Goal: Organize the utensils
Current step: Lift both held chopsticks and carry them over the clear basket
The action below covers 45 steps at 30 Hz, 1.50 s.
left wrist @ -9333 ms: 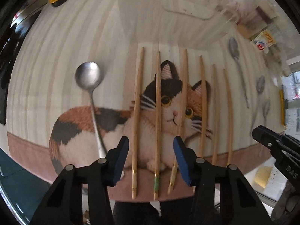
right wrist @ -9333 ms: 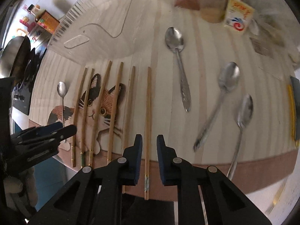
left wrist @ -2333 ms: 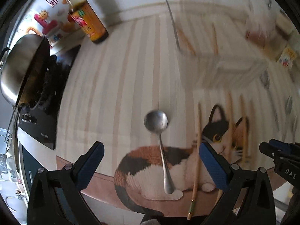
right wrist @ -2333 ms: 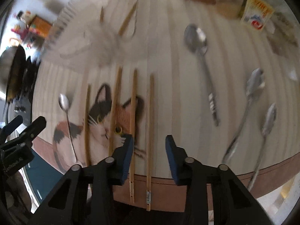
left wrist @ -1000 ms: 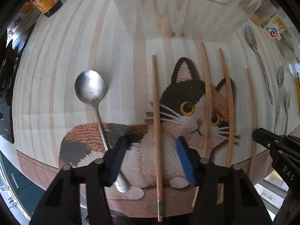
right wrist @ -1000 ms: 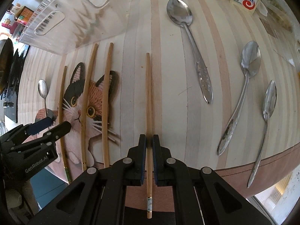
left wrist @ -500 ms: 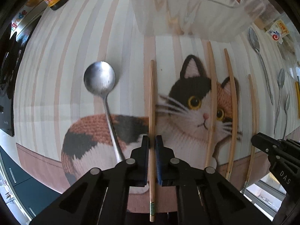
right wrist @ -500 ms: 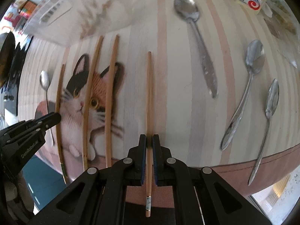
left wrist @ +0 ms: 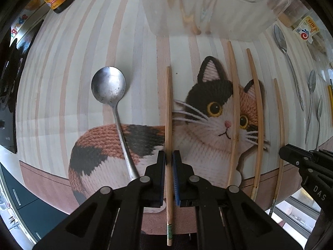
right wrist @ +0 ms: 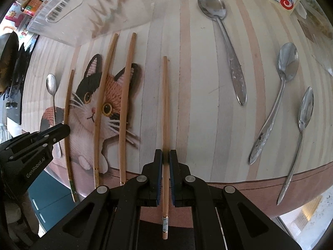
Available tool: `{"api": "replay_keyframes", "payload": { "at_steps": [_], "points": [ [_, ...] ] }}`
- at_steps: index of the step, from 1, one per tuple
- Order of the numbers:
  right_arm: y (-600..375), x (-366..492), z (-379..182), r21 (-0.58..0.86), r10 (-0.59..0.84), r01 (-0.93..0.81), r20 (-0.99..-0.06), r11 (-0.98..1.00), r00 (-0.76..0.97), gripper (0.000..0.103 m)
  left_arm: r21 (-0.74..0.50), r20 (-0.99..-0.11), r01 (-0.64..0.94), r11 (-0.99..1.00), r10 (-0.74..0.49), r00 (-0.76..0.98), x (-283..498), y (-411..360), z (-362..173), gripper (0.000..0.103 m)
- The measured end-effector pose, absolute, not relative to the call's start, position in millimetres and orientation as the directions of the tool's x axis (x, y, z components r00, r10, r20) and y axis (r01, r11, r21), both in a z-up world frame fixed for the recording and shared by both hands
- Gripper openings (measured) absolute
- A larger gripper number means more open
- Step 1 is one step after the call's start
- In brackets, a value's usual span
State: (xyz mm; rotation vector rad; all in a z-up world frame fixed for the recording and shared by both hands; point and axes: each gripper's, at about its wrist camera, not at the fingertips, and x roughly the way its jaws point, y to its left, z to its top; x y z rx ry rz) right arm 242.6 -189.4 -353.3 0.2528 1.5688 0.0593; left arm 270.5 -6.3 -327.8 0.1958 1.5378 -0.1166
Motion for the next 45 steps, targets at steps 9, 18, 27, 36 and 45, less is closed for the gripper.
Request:
{"api": "replay_keyframes", "payload": {
  "at_steps": [9, 18, 27, 36, 45],
  "points": [
    [-192, 238, -352, 0.194, 0.193, 0.140, -0.981, 0.971, 0.025, 0.007, 0.092, -0.994, 0.233, 0.968, 0.077, 0.072, 261, -14, -325, 0.005],
    [-193, 231, -329, 0.215, 0.200, 0.131, -0.972, 0.968, 0.121, 0.007, 0.106, -0.985, 0.241, 0.965, 0.069, 0.157, 243, -22, -294, 0.004],
    [-192, 239, -267, 0.226, 0.199, 0.070, -0.941, 0.972, 0.275, 0.006, 0.128, -0.932, 0.206, 0.970, 0.047, 0.360, 234, -5, -203, 0.004],
    [-191, 269, -164, 0.299, 0.269, -0.010, -0.844, 0.954, 0.465, 0.006, 0.056, -0.826, 0.185, 0.981, -0.059, 0.561, 282, 7, -80, 0.004],
    [-197, 339, -70, 0.377, 0.392, -0.136, -0.773, 0.916, 0.499, 0.006, -0.078, -0.800, 0.263, 0.962, -0.218, 0.558, 345, -13, -18, 0.004]
  ]
}}
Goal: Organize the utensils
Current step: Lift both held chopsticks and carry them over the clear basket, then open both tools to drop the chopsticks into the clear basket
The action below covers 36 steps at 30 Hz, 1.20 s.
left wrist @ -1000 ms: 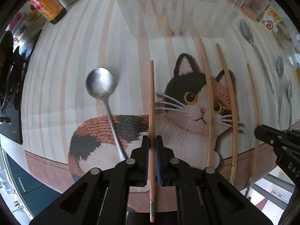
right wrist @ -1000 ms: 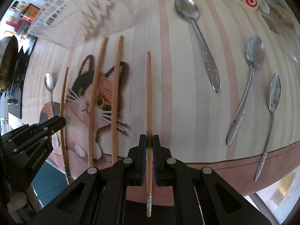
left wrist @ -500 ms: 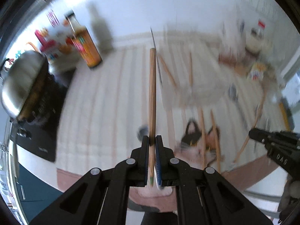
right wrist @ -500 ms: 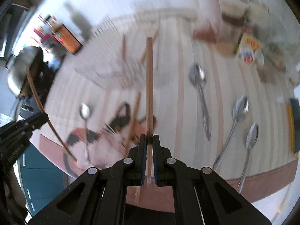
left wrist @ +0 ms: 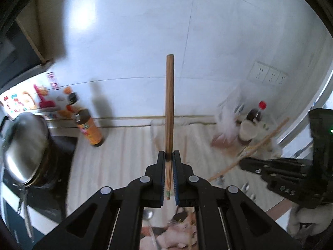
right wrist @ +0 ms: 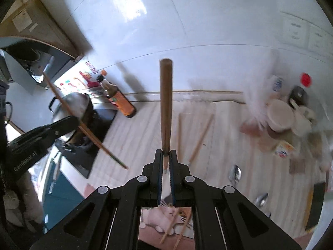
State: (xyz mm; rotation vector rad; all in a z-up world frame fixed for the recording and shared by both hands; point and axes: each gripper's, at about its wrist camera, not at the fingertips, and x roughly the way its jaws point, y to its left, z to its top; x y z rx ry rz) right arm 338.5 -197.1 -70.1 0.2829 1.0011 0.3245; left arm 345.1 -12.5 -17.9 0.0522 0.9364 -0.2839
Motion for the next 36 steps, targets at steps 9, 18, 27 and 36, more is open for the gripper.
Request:
{"api": "replay_keyframes", "payload": {
  "at_steps": [9, 18, 27, 36],
  "points": [
    [-188, 460, -160, 0.443, 0.450, -0.079, -0.886, 0.893, 0.111, 0.007, -0.174, -0.960, 0.234, 0.956, -0.217, 0.174, 453, -53, -116, 0.008],
    [-216, 449, -160, 0.336, 0.323, 0.015, -0.914, 0.942, 0.245, 0.022, -0.020, -0.903, 0.149, 0.989, -0.082, 0.422, 432, -26, -100, 0.077],
    [-226, 363, -193, 0.359, 0.302, 0.105, -0.883, 0.927, 0.359, 0.043, 0.032, -0.863, 0.105, 0.994, -0.026, 0.505, 383, -6, -129, 0.103],
    [-215, 294, -278, 0.354, 0.306, 0.178, -0.918, 0.918, 0.252, 0.043, 0.203, -0.909, 0.063, 0.977, 0.164, 0.383, 320, 2, -216, 0.103]
  ]
}}
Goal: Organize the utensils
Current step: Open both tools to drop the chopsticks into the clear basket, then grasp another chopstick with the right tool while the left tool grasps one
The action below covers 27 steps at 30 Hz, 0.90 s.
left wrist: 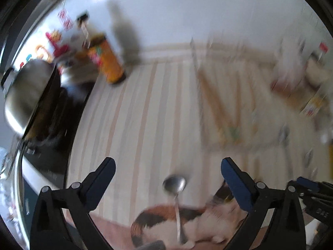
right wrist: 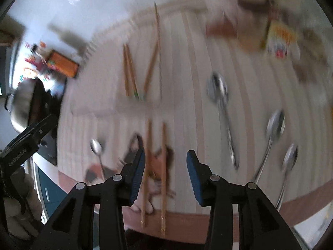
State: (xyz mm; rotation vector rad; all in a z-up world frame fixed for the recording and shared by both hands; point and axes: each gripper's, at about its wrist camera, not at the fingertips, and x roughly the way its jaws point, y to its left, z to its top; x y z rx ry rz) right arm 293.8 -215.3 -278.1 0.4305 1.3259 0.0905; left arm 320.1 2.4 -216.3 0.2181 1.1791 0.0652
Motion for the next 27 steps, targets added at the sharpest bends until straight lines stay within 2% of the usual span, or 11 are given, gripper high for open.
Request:
{"api": "replay_keyframes", "payload": {
  "at_steps": [6, 14, 15, 16, 18, 20, 27],
  "points": [
    [-189, 267, -328, 0.340, 0.317, 0.173, -0.937, 0.924, 0.150, 0.043, 0.265, -0.934, 0.061, 0.962, 0.240, 0.266, 288, 11, -274, 0.103],
    [-141, 254, -359, 0.258, 0.249, 0.085, -0.963, 0.963, 0.101, 0.042, 0.303, -0.937, 0.076, 0.950, 0.282, 0.206, 269, 17, -302, 0.103],
    [-137, 254, -357, 0.240, 0.233, 0.066, -0.967, 0.968, 0.103, 0.038, 0.299, -0.940, 0.084, 0.951, 0.278, 0.200, 267, 15, -303, 0.103],
    [-135, 254, -354, 0.220, 0.213, 0.055, -0.971, 0.974, 0.106, 0.025, 0.298, -0.940, 0.093, 0.950, 0.276, 0.199, 266, 13, -304, 0.103],
    [-137, 253, -353, 0.189, 0.183, 0.049, -0.977, 0.981, 0.109, 0.007, 0.291, -0.943, 0.118, 0.949, 0.264, 0.201, 262, 6, -305, 0.103],
    [-149, 249, -351, 0.219, 0.210, 0.081, -0.971, 0.972, 0.111, 0.006, 0.283, -0.947, 0.144, 0.948, 0.253, 0.199, 258, -4, -306, 0.103],
    [-190, 227, -341, 0.139, 0.124, 0.148, -0.987, 0.979, 0.105, 0.006, 0.193, -0.977, 0.268, 0.944, 0.158, 0.145, 251, -51, -320, 0.103]
  ]
}}
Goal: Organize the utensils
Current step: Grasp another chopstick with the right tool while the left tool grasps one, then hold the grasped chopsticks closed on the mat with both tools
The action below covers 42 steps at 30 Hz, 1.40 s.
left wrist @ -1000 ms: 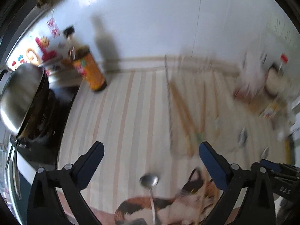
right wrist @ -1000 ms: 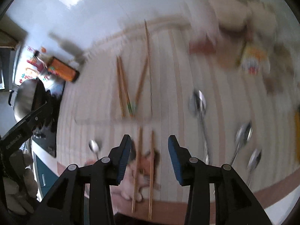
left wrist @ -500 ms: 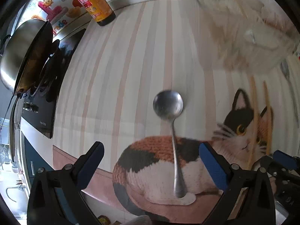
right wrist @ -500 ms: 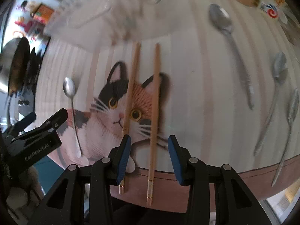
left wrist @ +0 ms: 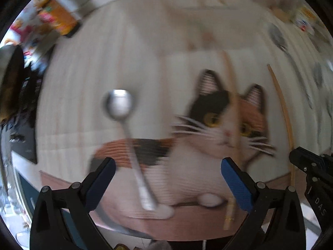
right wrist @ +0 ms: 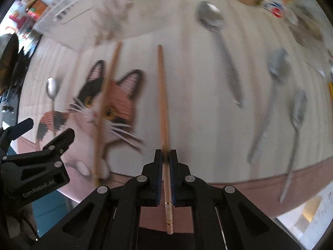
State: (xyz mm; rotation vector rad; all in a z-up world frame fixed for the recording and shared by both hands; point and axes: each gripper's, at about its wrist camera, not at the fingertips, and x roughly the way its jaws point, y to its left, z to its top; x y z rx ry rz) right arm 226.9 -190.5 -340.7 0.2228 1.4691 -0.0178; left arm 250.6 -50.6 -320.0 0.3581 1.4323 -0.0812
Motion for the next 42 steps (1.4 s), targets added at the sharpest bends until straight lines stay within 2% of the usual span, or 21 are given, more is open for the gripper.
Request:
{"api": "replay_keyframes", "payload": {
  "at_steps": [3, 5, 9, 11, 12, 13, 14, 24, 42],
  "points": [
    [-207, 218, -340, 0.155, 0.141, 0.183, -0.986, 0.971, 0.085, 0.006, 0.141, -0.987, 0.328, 0.934, 0.108, 0.118, 247, -72, -328, 0.099],
    [-213, 215, -340, 0.163, 0.151, 0.195, -0.986, 0.967, 0.076, 0.007, 0.117, -0.991, 0.357, 0.927, 0.086, 0.103, 245, -82, -333, 0.084],
    [-218, 215, -337, 0.172, 0.162, 0.208, -0.985, 0.963, 0.067, 0.007, 0.081, -0.994, 0.377, 0.923, 0.048, 0.098, 246, -91, -334, 0.070],
    [-218, 217, -336, 0.166, 0.157, 0.208, -0.986, 0.964, 0.058, 0.007, 0.030, -0.997, 0.375, 0.927, 0.000, 0.081, 247, -92, -332, 0.042],
    [-222, 214, -339, 0.162, 0.154, 0.205, -0.987, 0.965, 0.054, 0.007, 0.033, -0.996, 0.377, 0.926, 0.001, 0.085, 246, -94, -330, 0.033],
    [-219, 214, -340, 0.157, 0.150, 0.199, -0.988, 0.967, 0.047, 0.007, 0.037, -0.996, 0.380, 0.924, 0.004, 0.086, 245, -97, -329, 0.015],
    [-219, 219, -340, 0.156, 0.150, 0.197, -0.988, 0.968, 0.043, 0.007, 0.032, -0.997, 0.378, 0.925, 0.002, 0.080, 244, -95, -329, 0.005],
    [-201, 234, -342, 0.144, 0.135, 0.156, -0.989, 0.977, 0.065, 0.007, 0.033, -0.999, 0.245, 0.969, 0.023, 0.046, 220, -41, -331, 0.004],
    [-193, 222, -344, 0.171, 0.169, 0.143, -0.985, 0.975, 0.024, 0.007, 0.067, -0.996, 0.278, 0.958, 0.046, 0.081, 227, -51, -334, 0.005]
  ]
}}
